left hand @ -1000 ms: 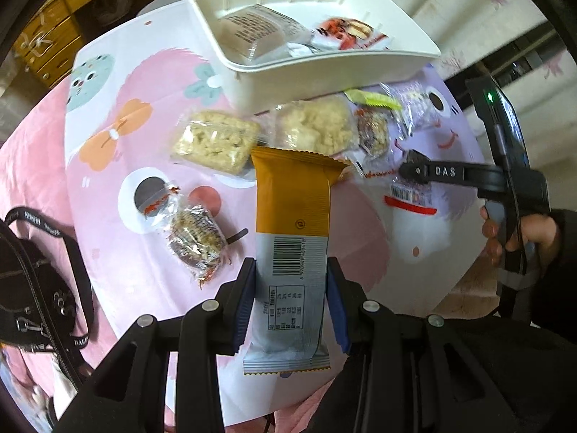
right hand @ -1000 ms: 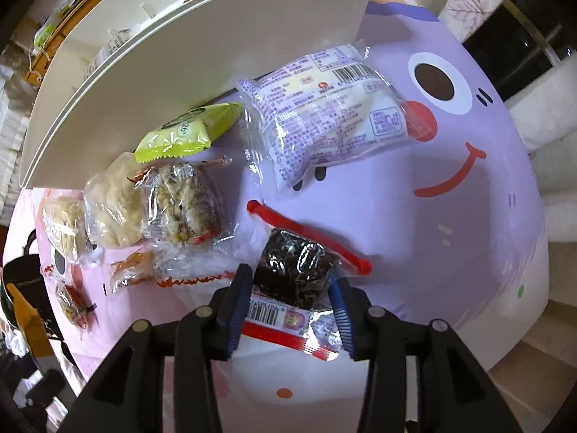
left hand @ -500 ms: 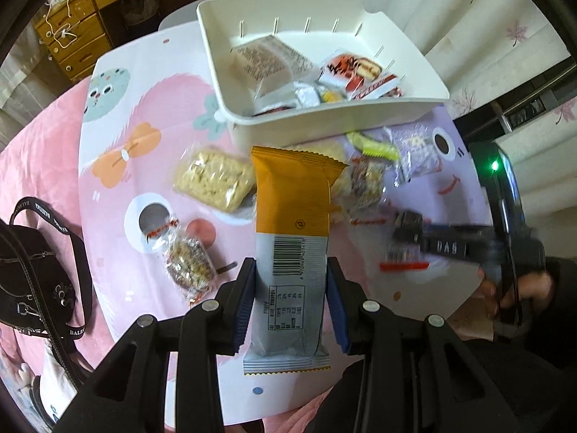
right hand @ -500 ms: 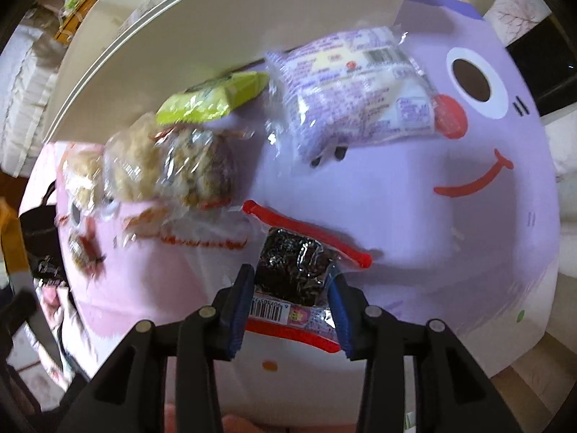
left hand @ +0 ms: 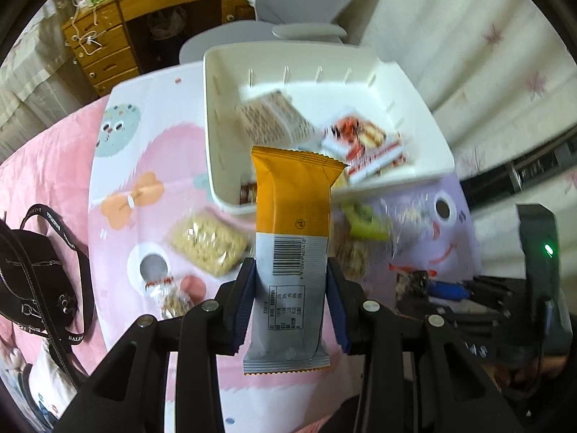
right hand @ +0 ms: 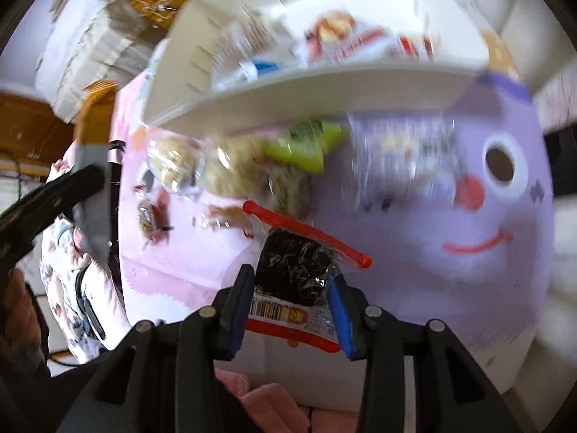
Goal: Organize snacks
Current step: 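Carry the bar and chocolate pack over the white tray, then open both tools to release the bar and pack into the tray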
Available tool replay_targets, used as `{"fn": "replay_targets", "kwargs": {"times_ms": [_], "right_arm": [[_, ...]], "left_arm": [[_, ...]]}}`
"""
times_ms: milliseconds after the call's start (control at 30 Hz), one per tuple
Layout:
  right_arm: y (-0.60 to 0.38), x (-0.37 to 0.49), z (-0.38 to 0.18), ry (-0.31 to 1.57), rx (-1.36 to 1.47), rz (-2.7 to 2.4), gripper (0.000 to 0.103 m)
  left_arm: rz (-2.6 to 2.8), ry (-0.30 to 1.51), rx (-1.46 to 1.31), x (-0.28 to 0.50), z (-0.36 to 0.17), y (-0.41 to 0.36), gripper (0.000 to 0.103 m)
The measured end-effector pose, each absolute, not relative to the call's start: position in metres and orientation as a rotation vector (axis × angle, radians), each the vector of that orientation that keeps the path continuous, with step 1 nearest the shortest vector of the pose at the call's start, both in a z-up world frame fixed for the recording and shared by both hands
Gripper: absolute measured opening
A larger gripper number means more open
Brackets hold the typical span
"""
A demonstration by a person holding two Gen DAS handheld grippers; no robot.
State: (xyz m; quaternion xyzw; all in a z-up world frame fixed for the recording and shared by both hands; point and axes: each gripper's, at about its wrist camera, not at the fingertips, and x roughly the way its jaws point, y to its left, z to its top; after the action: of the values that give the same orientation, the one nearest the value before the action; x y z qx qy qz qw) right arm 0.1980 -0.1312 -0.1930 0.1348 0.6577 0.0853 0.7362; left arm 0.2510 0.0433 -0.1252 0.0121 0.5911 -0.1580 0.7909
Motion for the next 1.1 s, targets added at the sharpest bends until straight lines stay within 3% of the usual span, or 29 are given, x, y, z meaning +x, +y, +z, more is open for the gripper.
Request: {"fn": "replay_targets", "kwargs": {"times_ms": [567,833,1100], "right_arm": [[-0.188,0.246,-0.105,1.105,0.149,0.207,0.041],[-0.229,0.264,-0.105,0.975,0.168,0.131,0.041],[-0.249,0.278,-0.122,0.981,0.225,0.136,0.041]], "left_arm": [[-0.267,1.085,-0.131,0.301,-0.101,0.006,0.036],[-0.237,1.078,-0.166,0.325,-0.111,-0.008,0.036],[-0.213,1.112,-0.191,0.341,-0.121,-0.015,0.040]]}}
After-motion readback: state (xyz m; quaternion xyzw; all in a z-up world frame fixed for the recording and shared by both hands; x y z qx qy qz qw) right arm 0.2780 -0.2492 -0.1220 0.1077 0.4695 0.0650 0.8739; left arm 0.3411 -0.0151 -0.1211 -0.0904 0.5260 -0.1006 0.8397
